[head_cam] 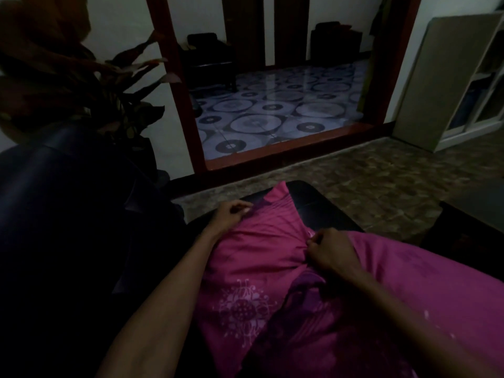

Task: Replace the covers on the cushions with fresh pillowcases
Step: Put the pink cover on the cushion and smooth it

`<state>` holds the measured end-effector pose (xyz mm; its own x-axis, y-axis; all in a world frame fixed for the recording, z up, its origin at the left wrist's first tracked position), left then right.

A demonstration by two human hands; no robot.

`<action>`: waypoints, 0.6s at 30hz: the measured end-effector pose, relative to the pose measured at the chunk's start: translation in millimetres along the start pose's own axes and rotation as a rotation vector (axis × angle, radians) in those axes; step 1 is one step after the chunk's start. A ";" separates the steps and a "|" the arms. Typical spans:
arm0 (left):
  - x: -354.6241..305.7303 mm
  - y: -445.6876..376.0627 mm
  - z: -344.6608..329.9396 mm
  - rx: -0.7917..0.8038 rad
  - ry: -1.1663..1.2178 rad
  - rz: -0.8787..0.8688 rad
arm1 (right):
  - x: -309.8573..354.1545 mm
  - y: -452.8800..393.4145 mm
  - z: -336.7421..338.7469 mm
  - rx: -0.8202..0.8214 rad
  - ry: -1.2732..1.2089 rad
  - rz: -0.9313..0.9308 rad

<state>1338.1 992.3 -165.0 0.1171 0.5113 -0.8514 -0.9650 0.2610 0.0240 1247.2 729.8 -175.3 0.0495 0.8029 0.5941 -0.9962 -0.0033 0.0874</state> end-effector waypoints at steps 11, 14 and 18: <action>-25.8 50.7 -29.8 -0.295 0.269 -0.072 | 34.4 24.5 13.4 -0.132 -0.203 0.343; -58.9 60.6 -40.8 -0.341 0.277 -0.096 | 27.6 27.7 22.7 -0.182 -0.184 0.432; -100.6 55.4 -58.3 -0.274 0.194 -0.005 | 7.2 20.7 44.3 -0.296 -0.304 0.434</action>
<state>1259.2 907.5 -108.6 0.1001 0.3380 -0.9358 -0.9949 0.0198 -0.0993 1230.1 709.1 -133.8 -0.3909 0.5589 0.7313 -0.9055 -0.0911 -0.4144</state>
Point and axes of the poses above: each hand's wrist, its own y-axis away from the middle knuckle, its own z-axis out of the back of the hand, x = y × z, the point moved 10 cm from there along -y, towards the middle knuckle, and after that the axes turned 10 degrees about x, right-handed, at the moved point
